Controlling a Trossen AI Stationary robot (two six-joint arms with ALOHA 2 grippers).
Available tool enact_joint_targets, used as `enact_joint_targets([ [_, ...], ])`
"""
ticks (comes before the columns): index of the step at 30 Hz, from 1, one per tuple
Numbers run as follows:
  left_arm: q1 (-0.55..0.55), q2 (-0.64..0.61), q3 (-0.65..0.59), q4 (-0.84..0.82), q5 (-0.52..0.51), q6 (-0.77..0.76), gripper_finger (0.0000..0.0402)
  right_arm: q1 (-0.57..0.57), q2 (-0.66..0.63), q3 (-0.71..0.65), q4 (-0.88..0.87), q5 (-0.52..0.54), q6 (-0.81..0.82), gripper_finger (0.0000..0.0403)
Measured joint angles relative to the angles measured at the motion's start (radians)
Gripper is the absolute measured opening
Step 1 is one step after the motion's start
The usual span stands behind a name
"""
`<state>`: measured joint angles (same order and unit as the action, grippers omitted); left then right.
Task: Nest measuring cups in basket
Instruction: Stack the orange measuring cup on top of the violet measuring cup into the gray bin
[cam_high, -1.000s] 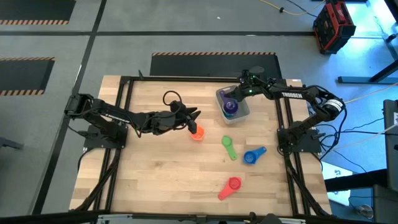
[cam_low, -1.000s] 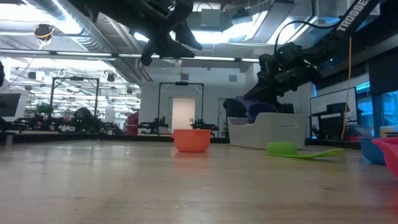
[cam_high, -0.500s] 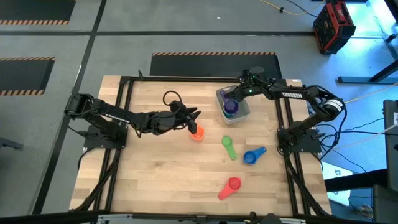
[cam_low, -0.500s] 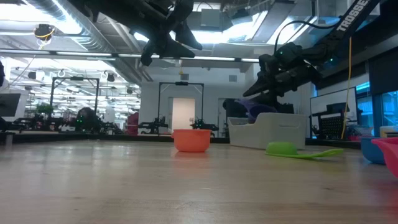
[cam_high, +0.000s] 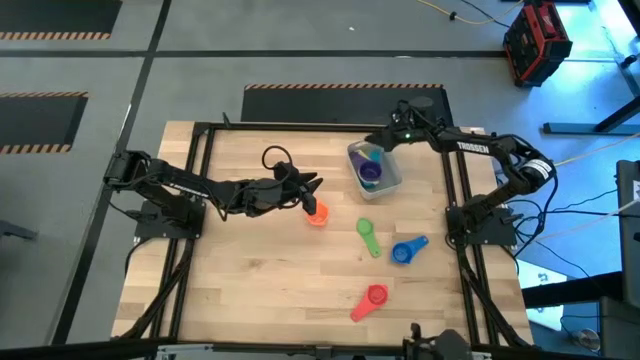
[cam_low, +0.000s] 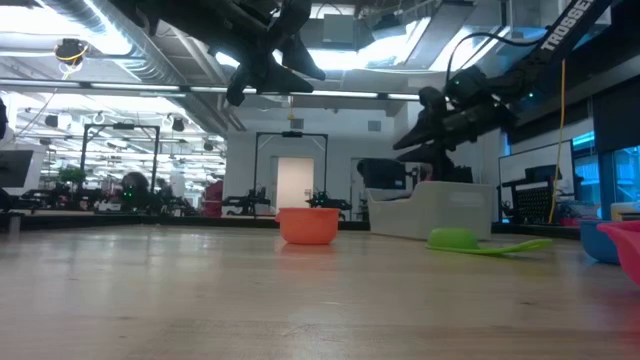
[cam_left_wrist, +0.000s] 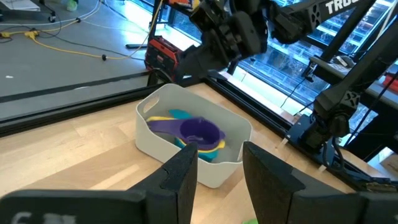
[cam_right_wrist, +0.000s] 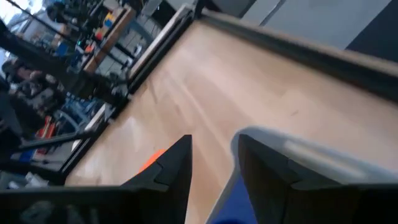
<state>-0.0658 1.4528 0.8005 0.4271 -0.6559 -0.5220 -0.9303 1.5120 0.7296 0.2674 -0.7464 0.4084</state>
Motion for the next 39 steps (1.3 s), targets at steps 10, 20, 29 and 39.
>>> enact_joint_targets([
  [10,0.000,0.000,0.000,0.000,0.007,0.037,0.0121,-0.031,-0.034,0.052,0.005,-0.030,-0.103,0.0135],
  [20,0.011,0.000,0.000,0.014,0.024,0.132,0.0121,0.143,-0.237,0.051,-0.065,-0.086,-0.219,0.0135],
  [29,0.091,0.001,0.050,0.100,0.232,0.323,0.0121,0.413,-0.337,0.050,-0.184,0.017,-0.257,0.0135],
  [39,0.182,0.072,0.334,-0.322,0.440,0.435,0.0121,0.623,-0.446,0.049,-0.336,0.197,-0.256,0.0135],
])
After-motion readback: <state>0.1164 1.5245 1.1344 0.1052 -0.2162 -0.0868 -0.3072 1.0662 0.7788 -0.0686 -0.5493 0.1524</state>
